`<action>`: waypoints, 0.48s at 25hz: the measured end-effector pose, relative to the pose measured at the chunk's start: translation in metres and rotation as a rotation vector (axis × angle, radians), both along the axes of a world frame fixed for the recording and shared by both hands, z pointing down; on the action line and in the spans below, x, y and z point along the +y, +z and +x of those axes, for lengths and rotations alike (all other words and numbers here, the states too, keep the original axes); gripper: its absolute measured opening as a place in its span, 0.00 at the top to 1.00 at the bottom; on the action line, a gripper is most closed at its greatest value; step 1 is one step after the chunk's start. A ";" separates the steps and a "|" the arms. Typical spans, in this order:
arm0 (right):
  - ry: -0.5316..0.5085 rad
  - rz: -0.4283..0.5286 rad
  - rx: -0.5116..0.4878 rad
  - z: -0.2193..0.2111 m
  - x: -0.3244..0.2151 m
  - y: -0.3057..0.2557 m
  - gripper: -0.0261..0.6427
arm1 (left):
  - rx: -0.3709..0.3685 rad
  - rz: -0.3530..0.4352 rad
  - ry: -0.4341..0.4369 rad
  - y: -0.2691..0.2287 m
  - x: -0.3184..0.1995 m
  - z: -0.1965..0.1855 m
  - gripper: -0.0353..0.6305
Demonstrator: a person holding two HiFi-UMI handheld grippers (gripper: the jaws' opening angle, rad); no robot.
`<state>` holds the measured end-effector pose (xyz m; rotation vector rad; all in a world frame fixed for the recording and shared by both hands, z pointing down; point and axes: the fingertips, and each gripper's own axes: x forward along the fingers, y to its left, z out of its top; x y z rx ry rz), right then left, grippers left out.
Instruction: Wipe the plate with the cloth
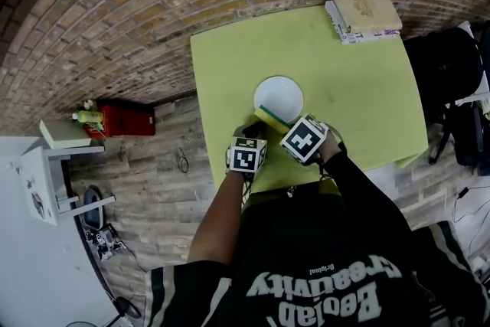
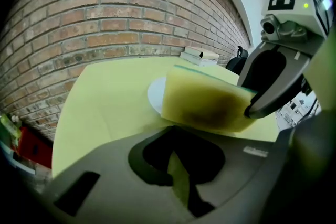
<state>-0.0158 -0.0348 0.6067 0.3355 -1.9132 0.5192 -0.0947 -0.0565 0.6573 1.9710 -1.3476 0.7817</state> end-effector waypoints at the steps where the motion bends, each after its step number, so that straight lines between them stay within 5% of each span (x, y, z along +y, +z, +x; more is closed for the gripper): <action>1: -0.002 0.003 -0.001 0.001 0.000 0.000 0.78 | -0.005 0.003 0.001 0.000 0.000 0.000 0.93; 12: 0.009 0.021 -0.014 0.009 -0.006 0.000 0.78 | -0.030 0.021 0.005 -0.002 0.000 0.000 0.93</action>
